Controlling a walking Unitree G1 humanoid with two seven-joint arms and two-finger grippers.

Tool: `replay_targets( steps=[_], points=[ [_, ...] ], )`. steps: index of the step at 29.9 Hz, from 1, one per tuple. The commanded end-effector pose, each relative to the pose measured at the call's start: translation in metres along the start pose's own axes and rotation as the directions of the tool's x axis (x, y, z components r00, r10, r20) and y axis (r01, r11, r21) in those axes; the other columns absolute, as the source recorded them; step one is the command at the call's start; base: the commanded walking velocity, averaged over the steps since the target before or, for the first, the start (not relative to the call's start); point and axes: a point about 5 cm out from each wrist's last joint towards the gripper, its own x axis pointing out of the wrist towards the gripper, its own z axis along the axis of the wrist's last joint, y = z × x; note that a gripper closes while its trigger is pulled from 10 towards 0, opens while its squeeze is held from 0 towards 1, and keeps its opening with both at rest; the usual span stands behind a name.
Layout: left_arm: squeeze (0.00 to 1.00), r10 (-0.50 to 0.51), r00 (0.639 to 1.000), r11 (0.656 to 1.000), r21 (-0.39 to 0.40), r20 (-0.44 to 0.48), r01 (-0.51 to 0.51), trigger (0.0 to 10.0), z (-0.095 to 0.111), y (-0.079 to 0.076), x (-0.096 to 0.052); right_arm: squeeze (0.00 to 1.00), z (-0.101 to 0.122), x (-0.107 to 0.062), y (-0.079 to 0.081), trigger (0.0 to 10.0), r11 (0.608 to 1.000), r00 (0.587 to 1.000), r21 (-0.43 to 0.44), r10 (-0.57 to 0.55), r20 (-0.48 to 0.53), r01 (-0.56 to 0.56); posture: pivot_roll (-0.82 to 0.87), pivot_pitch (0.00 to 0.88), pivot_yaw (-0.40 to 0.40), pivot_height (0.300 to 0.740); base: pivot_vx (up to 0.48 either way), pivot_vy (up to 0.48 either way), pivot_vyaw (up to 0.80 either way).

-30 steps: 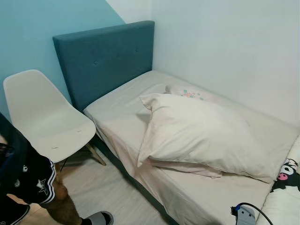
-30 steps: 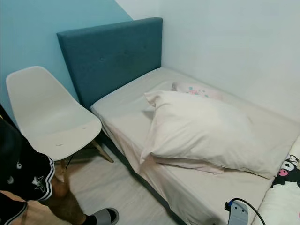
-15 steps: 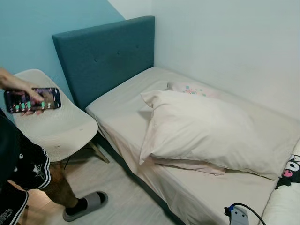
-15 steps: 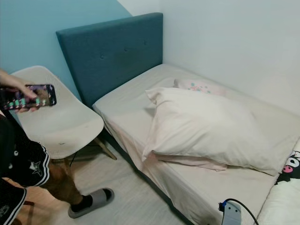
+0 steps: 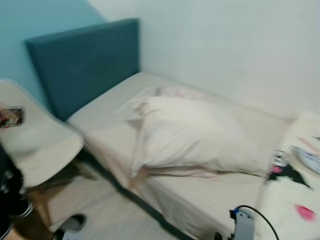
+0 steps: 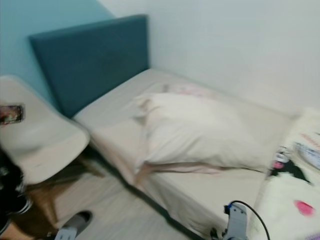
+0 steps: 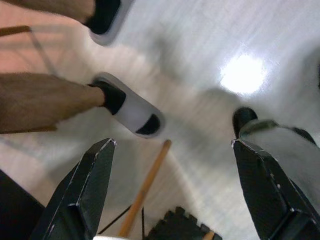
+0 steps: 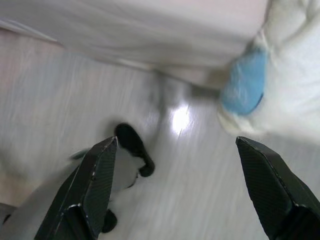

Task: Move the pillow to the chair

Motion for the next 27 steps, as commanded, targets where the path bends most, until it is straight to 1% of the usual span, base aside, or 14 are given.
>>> replay_targets(
  steps=[1,3,4,5,8,10,12,15,17,21,24,26,27],
  points=[
    [0.00,-0.008,1.000,1.000,-0.001,0.004,0.008,10.0,0.003,-0.001,0.000,0.00,0.004,0.000,0.002,10.0,1.000,1.000,-0.014,0.004,0.007,-0.004,-0.13,0.068,-0.022,0.740,0.000,0.000,-0.73],
    [0.00,-0.013,1.000,1.000,0.006,-0.002,0.013,10.0,0.000,-0.001,0.000,0.00,0.004,0.001,0.004,10.0,1.000,1.000,-0.006,0.009,0.011,-0.009,-0.15,0.057,-0.036,0.740,0.000,0.000,-0.73],
    [0.00,-0.011,1.000,1.000,-0.006,-0.015,0.010,10.0,-0.004,-0.001,-0.001,0.00,0.002,0.001,0.004,10.0,1.000,1.000,-0.007,0.013,0.005,-0.013,-0.13,0.045,-0.063,0.740,0.000,0.000,-0.74],
    [0.00,-0.005,1.000,1.000,-0.020,-0.027,0.004,10.0,-0.007,0.000,-0.001,0.00,0.000,0.000,0.004,10.0,1.000,1.000,-0.020,0.015,-0.005,-0.015,-0.13,0.049,-0.066,0.740,0.000,0.000,-0.73],
    [0.00,0.006,0.999,0.998,-0.058,-0.036,-0.008,10.0,-0.011,0.000,-0.002,0.00,-0.003,0.000,0.003,10.0,0.998,1.000,-0.065,0.016,-0.024,-0.017,-0.12,0.067,-0.058,0.740,0.000,0.000,-0.73],
    [0.00,0.006,0.999,0.998,-0.059,-0.033,-0.008,10.0,-0.011,0.000,-0.002,0.00,-0.002,0.000,0.003,10.0,0.997,1.000,-0.074,0.016,-0.024,-0.018,-0.12,0.067,-0.058,0.740,0.000,0.000,-0.73],
    [0.00,0.009,0.999,0.998,-0.056,-0.032,-0.011,10.0,-0.011,0.000,-0.002,0.00,0.001,0.001,0.007,10.0,0.996,0.999,-0.087,0.027,-0.017,-0.028,-0.12,0.060,-0.064,0.740,0.000,0.000,-0.73],
    [0.00,0.012,0.998,0.998,-0.061,-0.054,-0.015,10.0,-0.018,0.001,-0.003,0.00,0.002,0.001,0.011,10.0,0.995,0.999,-0.094,0.042,-0.016,-0.043,-0.10,0.048,-0.046,0.740,0.000,0.000,-0.73],
    [0.00,0.009,0.998,0.998,-0.054,-0.055,-0.012,10.0,-0.019,0.001,-0.003,0.00,0.003,0.001,0.011,10.0,0.995,0.999,-0.095,0.037,-0.016,-0.039,-0.10,0.043,-0.033,0.740,0.000,0.000,-0.73],
    [0.00,0.011,0.999,0.999,-0.042,-0.048,-0.013,10.0,-0.016,0.002,-0.003,0.00,0.004,0.002,0.015,10.0,0.994,0.999,-0.100,0.038,-0.013,-0.039,-0.10,0.045,-0.044,0.740,0.000,0.000,-0.73],
    [0.00,0.020,0.999,0.999,-0.034,-0.030,-0.021,10.0,-0.009,0.005,-0.001,0.00,0.002,0.002,0.022,10.0,0.990,0.999,-0.133,0.047,-0.019,-0.049,-0.09,0.044,-0.051,0.740,0.000,0.000,-0.73],
    [0.00,0.021,1.000,0.999,-0.037,-0.023,-0.022,10.0,-0.006,0.005,0.000,0.00,0.002,0.002,0.023,10.0,0.989,0.999,-0.139,0.047,-0.020,-0.050,-0.08,0.039,-0.054,0.740,0.000,0.000,-0.68],
    [0.00,0.024,1.000,0.999,-0.044,-0.018,-0.025,10.0,-0.004,0.005,0.000,0.00,0.003,0.002,0.025,10.0,0.993,0.997,-0.096,0.071,-0.003,-0.071,-0.08,0.030,-0.056,0.740,0.000,0.000,0.00]
  ],
)
